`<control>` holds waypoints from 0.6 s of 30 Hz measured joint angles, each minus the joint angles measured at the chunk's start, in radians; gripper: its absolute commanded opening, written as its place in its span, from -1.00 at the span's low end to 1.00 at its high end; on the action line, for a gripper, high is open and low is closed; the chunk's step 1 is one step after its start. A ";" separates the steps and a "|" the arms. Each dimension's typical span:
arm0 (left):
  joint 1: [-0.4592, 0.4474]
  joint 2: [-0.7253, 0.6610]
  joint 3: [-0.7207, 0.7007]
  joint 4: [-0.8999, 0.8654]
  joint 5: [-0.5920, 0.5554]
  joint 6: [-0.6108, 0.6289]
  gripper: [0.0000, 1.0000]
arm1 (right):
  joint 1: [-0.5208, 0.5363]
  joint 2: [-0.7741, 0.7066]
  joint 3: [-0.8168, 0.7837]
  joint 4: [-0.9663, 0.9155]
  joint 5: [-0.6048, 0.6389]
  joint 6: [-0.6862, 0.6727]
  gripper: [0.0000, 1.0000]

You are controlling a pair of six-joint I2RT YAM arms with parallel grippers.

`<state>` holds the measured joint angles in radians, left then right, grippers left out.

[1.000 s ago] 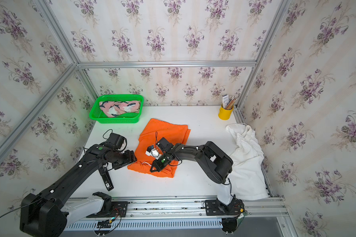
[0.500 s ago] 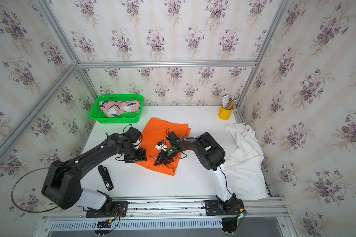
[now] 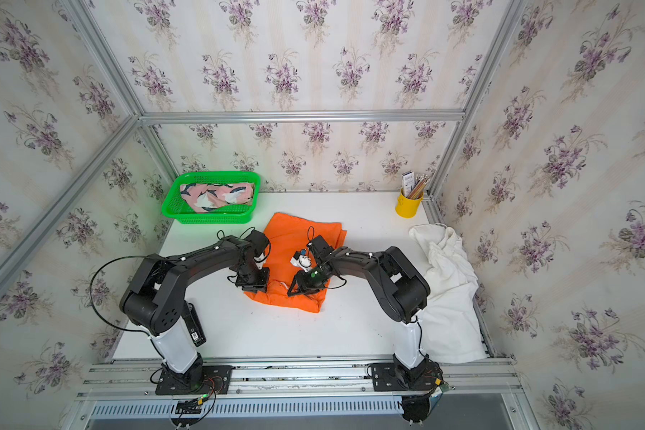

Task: Roll up the shorts
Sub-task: Roll the shorts at the center of the board.

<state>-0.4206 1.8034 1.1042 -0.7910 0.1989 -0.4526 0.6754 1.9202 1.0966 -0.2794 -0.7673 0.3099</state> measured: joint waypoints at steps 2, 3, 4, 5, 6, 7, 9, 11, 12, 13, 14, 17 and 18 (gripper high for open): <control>0.001 0.003 -0.008 0.008 0.004 0.000 -0.30 | -0.011 -0.026 -0.030 0.018 0.032 0.002 -0.50; 0.002 0.004 -0.010 0.012 0.006 0.000 -0.31 | -0.016 -0.033 -0.042 0.023 0.052 0.002 -0.56; 0.002 0.003 -0.014 0.015 0.008 0.001 -0.31 | -0.022 -0.034 -0.051 0.023 0.077 0.005 -0.58; 0.003 0.002 -0.018 0.021 0.011 0.004 -0.31 | -0.024 -0.032 -0.060 0.024 0.100 0.005 -0.58; 0.003 -0.002 -0.023 0.025 0.013 0.005 -0.30 | -0.026 -0.028 -0.066 0.025 0.126 0.006 -0.58; 0.003 -0.006 -0.027 0.030 0.013 0.007 -0.30 | -0.026 -0.029 -0.071 0.028 0.144 0.008 -0.56; 0.003 -0.013 -0.032 0.037 0.012 0.007 -0.29 | -0.018 -0.058 -0.085 0.035 0.205 0.007 -0.40; 0.003 -0.021 -0.037 0.040 0.010 0.008 -0.27 | -0.008 -0.115 -0.102 0.019 0.291 0.000 -0.24; 0.004 -0.028 -0.037 0.041 0.009 0.010 -0.27 | 0.005 -0.155 -0.108 0.004 0.360 -0.011 -0.16; 0.004 -0.032 -0.037 0.041 0.008 0.011 -0.27 | 0.020 -0.195 -0.109 -0.002 0.417 -0.028 -0.08; 0.004 -0.036 -0.037 0.041 0.006 0.012 -0.27 | 0.040 -0.224 -0.108 0.000 0.453 -0.046 -0.02; 0.004 -0.042 -0.029 0.021 -0.008 0.016 -0.26 | 0.140 -0.291 -0.097 0.019 0.552 -0.142 0.13; 0.004 -0.042 -0.026 0.011 -0.014 0.018 -0.26 | 0.184 -0.303 -0.095 0.023 0.591 -0.188 0.19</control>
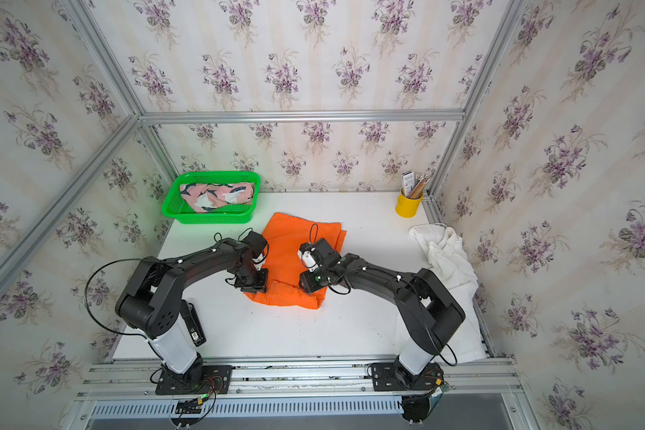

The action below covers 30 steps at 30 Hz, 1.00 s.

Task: Roll up the shorts
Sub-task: Roll the shorts at the center of the board.

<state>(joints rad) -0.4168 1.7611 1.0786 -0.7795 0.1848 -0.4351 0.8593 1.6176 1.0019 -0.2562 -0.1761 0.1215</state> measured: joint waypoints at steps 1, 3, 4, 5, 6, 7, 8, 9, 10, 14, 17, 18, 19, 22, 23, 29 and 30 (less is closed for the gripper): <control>0.000 -0.002 0.003 -0.009 -0.006 0.000 -0.25 | 0.044 -0.006 0.001 0.003 0.037 -0.045 0.24; 0.000 -0.004 0.006 -0.024 -0.014 0.000 -0.25 | 0.117 -0.003 0.004 0.013 0.086 -0.123 0.29; 0.000 -0.004 0.008 -0.031 -0.018 0.000 -0.25 | 0.150 0.004 0.007 0.021 0.106 -0.166 0.32; 0.000 -0.006 0.008 -0.036 -0.022 0.001 -0.25 | 0.167 0.011 0.008 0.030 0.122 -0.187 0.35; 0.000 -0.008 0.008 -0.040 -0.025 0.001 -0.25 | 0.185 0.021 0.008 0.043 0.142 -0.214 0.37; 0.001 -0.009 0.008 -0.043 -0.028 0.001 -0.24 | 0.203 0.031 0.006 0.057 0.161 -0.243 0.40; 0.001 -0.009 0.008 -0.046 -0.029 0.001 -0.24 | 0.219 0.039 0.000 0.074 0.175 -0.264 0.42; 0.001 -0.009 0.008 -0.047 -0.030 0.001 -0.24 | 0.236 0.047 -0.007 0.091 0.183 -0.287 0.42; 0.001 -0.009 0.008 -0.048 -0.031 0.001 -0.24 | 0.255 0.059 -0.017 0.115 0.183 -0.311 0.42; 0.001 -0.013 0.008 -0.069 -0.040 0.006 -0.25 | 0.292 0.119 -0.048 0.189 0.214 -0.390 0.40; 0.002 -0.017 0.008 -0.069 -0.045 0.008 -0.24 | 0.291 0.167 -0.055 0.250 0.266 -0.421 0.34; 0.002 -0.019 0.008 -0.068 -0.046 0.008 -0.25 | 0.292 0.184 -0.056 0.271 0.292 -0.433 0.31; 0.002 -0.023 0.007 -0.067 -0.046 0.009 -0.25 | 0.292 0.201 -0.061 0.298 0.318 -0.440 0.22; 0.004 -0.035 0.002 -0.062 -0.050 0.012 -0.23 | 0.289 0.230 -0.063 0.365 0.370 -0.456 -0.38; 0.004 -0.039 0.002 -0.061 -0.054 0.012 -0.20 | 0.286 0.236 -0.063 0.375 0.369 -0.461 -0.57; 0.024 -0.084 -0.023 -0.059 -0.066 0.011 -0.12 | 0.225 0.203 -0.077 0.348 0.273 -0.359 -0.94; 0.039 -0.099 -0.033 -0.062 -0.066 0.006 -0.11 | 0.212 0.191 -0.087 0.344 0.240 -0.326 -0.97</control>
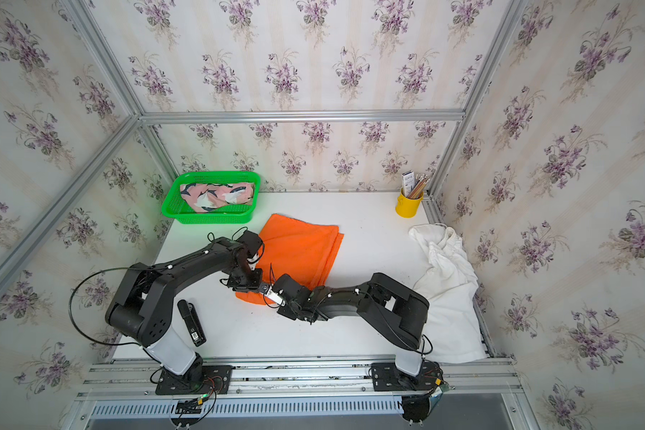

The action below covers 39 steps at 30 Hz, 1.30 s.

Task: Roll up the shorts
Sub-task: Roll the shorts at the center of the board.

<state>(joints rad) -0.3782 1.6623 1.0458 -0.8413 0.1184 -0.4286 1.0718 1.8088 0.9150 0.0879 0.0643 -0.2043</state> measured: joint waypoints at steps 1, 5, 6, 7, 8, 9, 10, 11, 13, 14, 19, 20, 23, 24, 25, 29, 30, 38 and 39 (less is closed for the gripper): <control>0.011 -0.012 -0.007 -0.002 0.000 -0.002 -0.10 | -0.008 -0.009 -0.008 -0.007 -0.028 0.027 -0.98; 0.065 -0.071 -0.034 -0.030 -0.019 -0.010 -0.10 | -0.037 -0.050 -0.035 -0.050 -0.156 0.147 -0.99; 0.078 -0.084 -0.037 -0.049 -0.052 -0.010 -0.08 | -0.048 -0.061 -0.037 -0.082 -0.184 0.180 -0.98; 0.089 -0.097 -0.039 -0.068 -0.074 -0.010 -0.04 | -0.056 -0.069 -0.039 -0.097 -0.204 0.202 -0.98; 0.096 -0.114 -0.040 -0.085 -0.097 -0.014 0.00 | -0.068 -0.075 -0.039 -0.114 -0.238 0.234 -0.98; 0.097 -0.131 -0.038 -0.093 -0.100 -0.016 0.03 | -0.077 -0.080 -0.038 -0.130 -0.273 0.259 -0.98; 0.097 -0.150 -0.035 -0.102 -0.102 -0.016 0.03 | -0.088 -0.082 -0.036 -0.146 -0.310 0.286 -0.97; 0.097 -0.172 -0.032 -0.110 -0.108 -0.020 0.04 | -0.099 -0.083 -0.033 -0.158 -0.346 0.312 -0.95; 0.098 -0.229 -0.026 -0.117 -0.101 -0.037 0.19 | -0.119 -0.081 -0.027 -0.172 -0.431 0.365 -0.93; 0.098 -0.266 -0.027 -0.111 -0.075 -0.050 0.23 | -0.132 -0.075 -0.023 -0.174 -0.485 0.397 -0.93; 0.071 -0.378 -0.089 -0.045 0.105 -0.149 0.36 | -0.188 -0.003 0.002 -0.127 -0.717 0.541 -0.95; 0.061 -0.388 -0.104 -0.032 0.129 -0.174 0.43 | -0.202 0.015 0.004 -0.105 -0.764 0.575 -0.95; 0.028 -0.420 -0.174 0.031 0.203 -0.268 0.62 | -0.244 0.058 0.003 -0.038 -0.876 0.667 -0.95; 0.023 -0.432 -0.209 0.057 0.225 -0.304 0.68 | -0.256 0.071 0.003 -0.019 -0.905 0.690 -0.95; 0.021 -0.444 -0.243 0.082 0.242 -0.336 0.74 | -0.267 0.085 0.003 0.001 -0.933 0.712 -0.95; 0.014 -0.471 -0.377 0.205 0.304 -0.494 0.82 | -0.303 0.139 -0.004 0.084 -1.028 0.781 -0.89; 0.010 -0.463 -0.393 0.240 0.313 -0.523 0.83 | -0.307 0.152 -0.007 0.105 -1.052 0.786 -0.87; -0.002 -0.276 -0.351 0.425 0.330 -0.602 0.52 | -0.314 0.208 0.037 0.053 -1.118 0.675 -0.71; -0.002 -0.241 -0.330 0.434 0.330 -0.598 0.32 | -0.315 0.206 0.039 0.040 -1.115 0.660 -0.65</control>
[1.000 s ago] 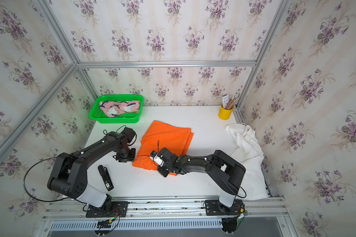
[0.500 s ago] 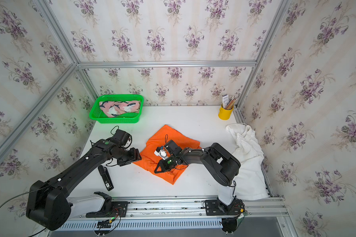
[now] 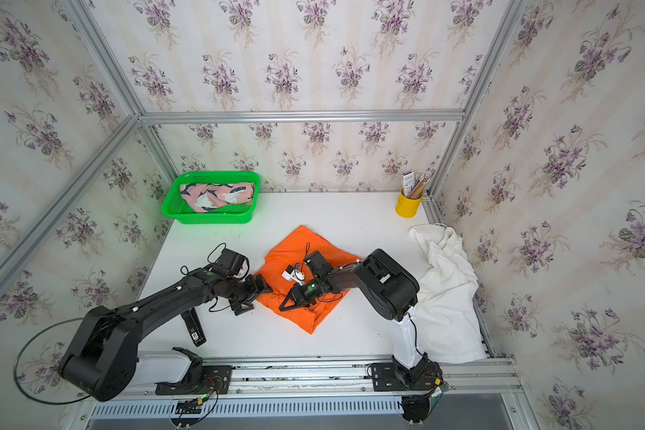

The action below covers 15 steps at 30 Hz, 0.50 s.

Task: Roll up the shorts
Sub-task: Roll the shorts at the center of the board.

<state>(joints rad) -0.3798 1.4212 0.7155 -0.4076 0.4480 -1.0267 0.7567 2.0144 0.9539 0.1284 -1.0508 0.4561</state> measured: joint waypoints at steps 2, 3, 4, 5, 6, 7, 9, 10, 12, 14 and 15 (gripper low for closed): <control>0.000 0.054 0.025 0.016 0.000 0.016 -0.02 | 0.000 -0.016 0.000 -0.038 0.025 -0.031 -0.47; 0.000 0.069 0.032 0.013 0.000 0.027 -0.12 | 0.000 -0.035 -0.001 -0.063 0.053 -0.045 -0.36; 0.000 0.082 0.040 0.006 -0.002 0.036 -0.16 | 0.000 -0.054 -0.002 -0.085 0.083 -0.059 -0.26; 0.000 0.096 0.049 0.000 -0.004 0.050 -0.21 | 0.002 -0.085 -0.002 -0.117 0.134 -0.076 -0.19; 0.000 0.108 0.058 -0.003 -0.006 0.061 -0.25 | 0.005 -0.114 0.000 -0.150 0.185 -0.095 -0.12; 0.000 0.114 0.063 -0.008 -0.009 0.071 -0.27 | 0.008 -0.145 0.003 -0.182 0.240 -0.112 -0.04; 0.000 0.119 0.066 -0.019 -0.014 0.090 -0.27 | 0.028 -0.217 0.019 -0.260 0.381 -0.153 0.10; 0.000 0.119 0.066 -0.024 -0.018 0.098 -0.28 | 0.043 -0.252 0.031 -0.292 0.460 -0.175 0.16; 0.000 0.118 0.066 -0.034 -0.023 0.111 -0.28 | 0.104 -0.325 0.061 -0.359 0.647 -0.233 0.28; 0.000 0.117 0.066 -0.047 -0.024 0.122 -0.27 | 0.188 -0.373 0.086 -0.394 0.818 -0.294 0.37; 0.000 0.117 0.066 -0.052 -0.024 0.127 -0.26 | 0.236 -0.388 0.093 -0.403 0.896 -0.328 0.39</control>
<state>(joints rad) -0.3798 1.5383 0.7818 -0.4599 0.4236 -0.8997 0.9928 1.6268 1.0470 -0.2745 -0.1543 0.1280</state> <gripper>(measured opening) 0.364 0.673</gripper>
